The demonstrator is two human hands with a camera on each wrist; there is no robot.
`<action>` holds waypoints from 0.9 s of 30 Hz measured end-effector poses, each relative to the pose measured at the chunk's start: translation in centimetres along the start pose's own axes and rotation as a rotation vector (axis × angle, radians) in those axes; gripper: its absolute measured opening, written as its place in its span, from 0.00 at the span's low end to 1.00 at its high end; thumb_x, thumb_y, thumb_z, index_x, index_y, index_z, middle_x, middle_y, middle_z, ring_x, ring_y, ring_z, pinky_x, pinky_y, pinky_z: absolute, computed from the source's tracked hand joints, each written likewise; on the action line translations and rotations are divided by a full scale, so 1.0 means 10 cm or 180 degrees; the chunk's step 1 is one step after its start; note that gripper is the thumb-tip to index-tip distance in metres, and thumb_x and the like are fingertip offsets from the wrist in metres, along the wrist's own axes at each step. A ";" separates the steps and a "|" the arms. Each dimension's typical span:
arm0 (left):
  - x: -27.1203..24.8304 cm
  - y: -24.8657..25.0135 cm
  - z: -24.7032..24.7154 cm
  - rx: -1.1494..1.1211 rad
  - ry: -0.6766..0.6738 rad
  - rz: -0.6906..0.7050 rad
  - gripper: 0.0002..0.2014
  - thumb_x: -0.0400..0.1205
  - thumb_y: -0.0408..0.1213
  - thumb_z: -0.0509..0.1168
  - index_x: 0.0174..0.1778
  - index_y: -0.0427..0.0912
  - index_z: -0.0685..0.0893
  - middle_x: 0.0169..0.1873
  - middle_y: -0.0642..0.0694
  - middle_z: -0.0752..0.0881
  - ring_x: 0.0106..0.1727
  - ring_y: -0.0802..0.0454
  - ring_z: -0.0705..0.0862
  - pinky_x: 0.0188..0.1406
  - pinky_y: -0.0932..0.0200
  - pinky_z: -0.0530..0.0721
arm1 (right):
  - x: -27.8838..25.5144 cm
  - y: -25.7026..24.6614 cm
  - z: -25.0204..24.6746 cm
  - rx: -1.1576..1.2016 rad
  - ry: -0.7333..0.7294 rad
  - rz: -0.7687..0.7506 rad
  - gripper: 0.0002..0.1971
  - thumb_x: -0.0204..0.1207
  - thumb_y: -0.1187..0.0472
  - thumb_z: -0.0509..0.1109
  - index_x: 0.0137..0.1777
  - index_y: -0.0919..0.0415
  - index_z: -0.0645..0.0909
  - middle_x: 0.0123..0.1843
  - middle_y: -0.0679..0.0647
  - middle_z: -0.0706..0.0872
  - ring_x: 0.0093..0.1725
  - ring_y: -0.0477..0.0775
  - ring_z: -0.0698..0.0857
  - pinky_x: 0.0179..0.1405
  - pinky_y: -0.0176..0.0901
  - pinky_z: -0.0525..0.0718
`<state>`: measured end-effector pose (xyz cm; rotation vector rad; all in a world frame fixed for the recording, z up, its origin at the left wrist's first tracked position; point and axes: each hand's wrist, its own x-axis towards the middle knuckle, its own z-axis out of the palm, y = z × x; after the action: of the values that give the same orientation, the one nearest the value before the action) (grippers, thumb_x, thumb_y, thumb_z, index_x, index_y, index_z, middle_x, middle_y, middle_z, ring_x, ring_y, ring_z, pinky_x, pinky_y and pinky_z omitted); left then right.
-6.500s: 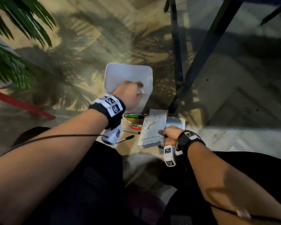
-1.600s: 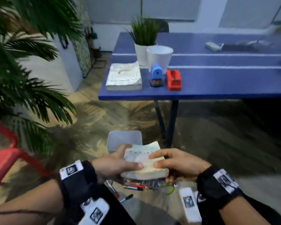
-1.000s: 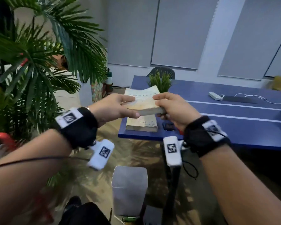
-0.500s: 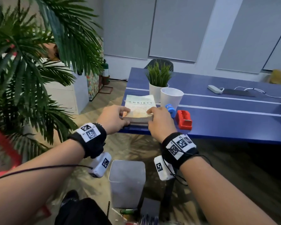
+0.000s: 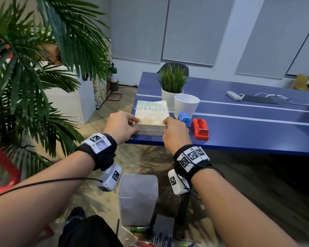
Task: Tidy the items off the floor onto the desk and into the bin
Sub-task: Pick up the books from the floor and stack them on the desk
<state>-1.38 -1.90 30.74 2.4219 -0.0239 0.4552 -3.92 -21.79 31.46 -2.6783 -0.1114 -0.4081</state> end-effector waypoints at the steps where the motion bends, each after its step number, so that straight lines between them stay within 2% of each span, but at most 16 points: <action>1: 0.00 0.00 0.01 -0.0012 0.0005 0.0001 0.16 0.72 0.42 0.81 0.56 0.52 0.94 0.41 0.54 0.90 0.44 0.59 0.87 0.46 0.68 0.77 | 0.01 0.01 0.01 0.0037 0.0000 0.0006 0.19 0.84 0.70 0.64 0.72 0.57 0.79 0.65 0.60 0.85 0.63 0.66 0.85 0.61 0.56 0.87; 9: -0.05 0.01 -0.01 -0.0056 0.0033 -0.0009 0.18 0.69 0.43 0.84 0.55 0.50 0.94 0.39 0.54 0.90 0.42 0.62 0.86 0.45 0.70 0.78 | -0.01 0.08 0.03 0.0182 0.0098 0.0050 0.20 0.82 0.68 0.69 0.72 0.53 0.81 0.66 0.57 0.87 0.65 0.62 0.87 0.66 0.58 0.88; 12: -0.06 0.00 0.00 -0.0030 0.0058 0.0016 0.17 0.69 0.43 0.84 0.54 0.50 0.94 0.39 0.55 0.90 0.40 0.65 0.85 0.41 0.74 0.76 | -0.01 0.10 0.05 0.0158 0.0146 0.0008 0.20 0.83 0.68 0.69 0.72 0.53 0.81 0.65 0.57 0.87 0.64 0.62 0.87 0.65 0.57 0.88; 18: -0.15 0.03 0.02 -0.0007 0.0142 0.0108 0.17 0.74 0.43 0.82 0.59 0.49 0.94 0.45 0.52 0.92 0.46 0.59 0.87 0.56 0.67 0.82 | -0.07 0.11 0.06 0.0248 0.0234 -0.0045 0.20 0.84 0.67 0.69 0.74 0.53 0.82 0.65 0.58 0.89 0.64 0.61 0.88 0.66 0.56 0.89; 21: -0.26 0.08 0.01 0.0146 0.0179 0.0160 0.23 0.74 0.46 0.81 0.66 0.52 0.90 0.53 0.50 0.91 0.49 0.57 0.85 0.56 0.65 0.81 | -0.18 0.11 0.06 0.0312 0.0246 -0.0159 0.24 0.84 0.66 0.66 0.79 0.51 0.79 0.74 0.57 0.86 0.71 0.63 0.86 0.73 0.57 0.85; 23: -0.50 0.13 0.07 0.0325 0.0501 0.0495 0.28 0.74 0.50 0.79 0.72 0.54 0.85 0.57 0.49 0.84 0.55 0.54 0.82 0.58 0.61 0.81 | -0.39 0.17 0.05 0.0589 0.0509 -0.0353 0.24 0.84 0.65 0.68 0.78 0.50 0.80 0.77 0.54 0.83 0.74 0.58 0.83 0.76 0.53 0.81; 25: -0.86 0.19 0.19 -0.0045 0.0879 0.1044 0.23 0.76 0.47 0.76 0.68 0.50 0.84 0.54 0.49 0.79 0.53 0.56 0.79 0.54 0.65 0.78 | -0.72 0.38 0.08 0.0960 0.1013 -0.0552 0.17 0.82 0.63 0.71 0.69 0.53 0.85 0.66 0.52 0.89 0.65 0.49 0.87 0.69 0.39 0.83; 26: -1.07 0.19 0.27 -0.0329 0.0883 0.1294 0.17 0.77 0.43 0.75 0.62 0.47 0.86 0.49 0.50 0.79 0.48 0.57 0.79 0.49 0.68 0.77 | -0.91 0.55 0.12 0.1131 0.1115 -0.0560 0.12 0.81 0.62 0.72 0.62 0.54 0.88 0.56 0.50 0.91 0.56 0.45 0.88 0.61 0.33 0.84; 27: -1.26 0.17 0.37 -0.0589 0.0747 0.1498 0.10 0.77 0.38 0.74 0.54 0.44 0.88 0.44 0.52 0.81 0.42 0.58 0.79 0.44 0.69 0.76 | -1.09 0.75 0.20 0.1321 0.0995 -0.0455 0.06 0.81 0.62 0.73 0.55 0.54 0.89 0.49 0.47 0.91 0.49 0.42 0.89 0.53 0.29 0.84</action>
<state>-12.25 -6.77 25.02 2.1569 -0.5184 0.9034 -12.69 -27.94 23.45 -2.1787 -0.2633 -0.7529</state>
